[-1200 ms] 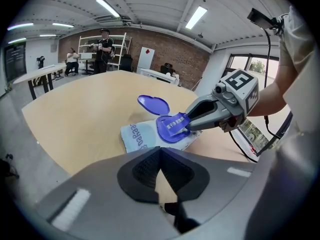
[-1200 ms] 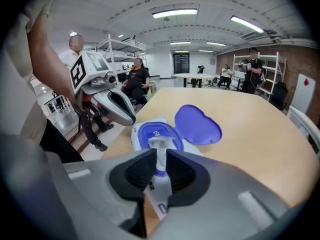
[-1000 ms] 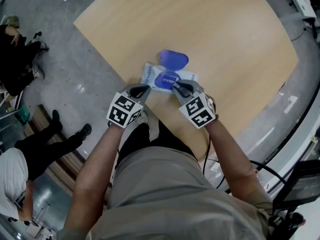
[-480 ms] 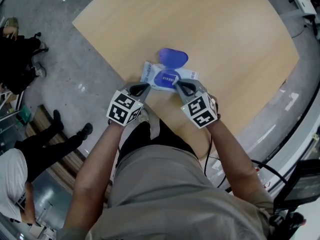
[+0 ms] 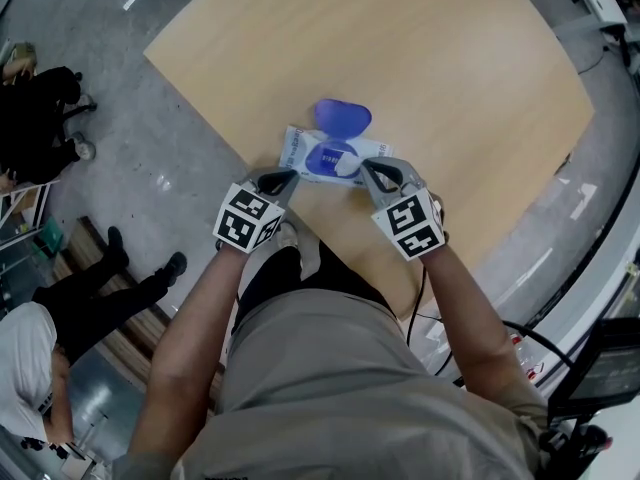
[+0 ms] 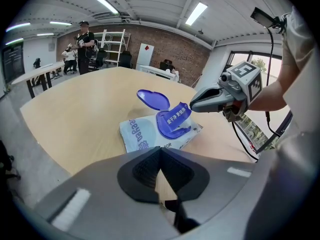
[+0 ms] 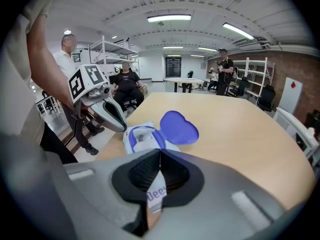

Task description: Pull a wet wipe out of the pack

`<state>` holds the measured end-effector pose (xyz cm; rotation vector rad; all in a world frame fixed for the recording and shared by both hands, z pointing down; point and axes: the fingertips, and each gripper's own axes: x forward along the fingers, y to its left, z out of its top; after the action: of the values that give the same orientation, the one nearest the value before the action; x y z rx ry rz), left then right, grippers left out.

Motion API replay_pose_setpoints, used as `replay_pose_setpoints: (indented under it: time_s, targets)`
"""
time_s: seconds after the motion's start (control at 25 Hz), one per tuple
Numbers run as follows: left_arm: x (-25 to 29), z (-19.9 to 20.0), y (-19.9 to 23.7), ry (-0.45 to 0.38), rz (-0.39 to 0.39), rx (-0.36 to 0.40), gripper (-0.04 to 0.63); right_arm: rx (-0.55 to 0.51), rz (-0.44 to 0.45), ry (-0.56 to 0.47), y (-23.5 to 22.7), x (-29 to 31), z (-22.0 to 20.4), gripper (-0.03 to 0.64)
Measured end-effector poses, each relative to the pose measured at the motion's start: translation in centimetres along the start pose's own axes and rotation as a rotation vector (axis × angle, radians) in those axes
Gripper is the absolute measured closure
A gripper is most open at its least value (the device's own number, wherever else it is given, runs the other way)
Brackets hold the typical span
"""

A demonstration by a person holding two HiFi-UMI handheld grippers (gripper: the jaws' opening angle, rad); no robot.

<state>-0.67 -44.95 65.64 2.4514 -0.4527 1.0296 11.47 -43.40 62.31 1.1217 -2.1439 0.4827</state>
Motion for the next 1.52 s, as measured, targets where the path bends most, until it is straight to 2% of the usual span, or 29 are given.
replay_pose_setpoints:
  time_s: [0.72,1.08,1.52]
  targets:
    - [1.3,-0.5,-0.3,0.019,0.007,0.017,0.591,0.030,-0.111,-0.119,-3.1,-5.9,2.9,0.614]
    - [-0.8,-0.1,-0.4,0.005,-0.005,0.021,0.591,0.009,-0.156,-0.175,-2.2,-9.7,7.3,0.614]
    - [-2.2,0.0,-0.6,-0.036,-0.020,0.057,0.591,-0.007,-0.235,-0.217,-1.9,-12.6,9.5,0.614]
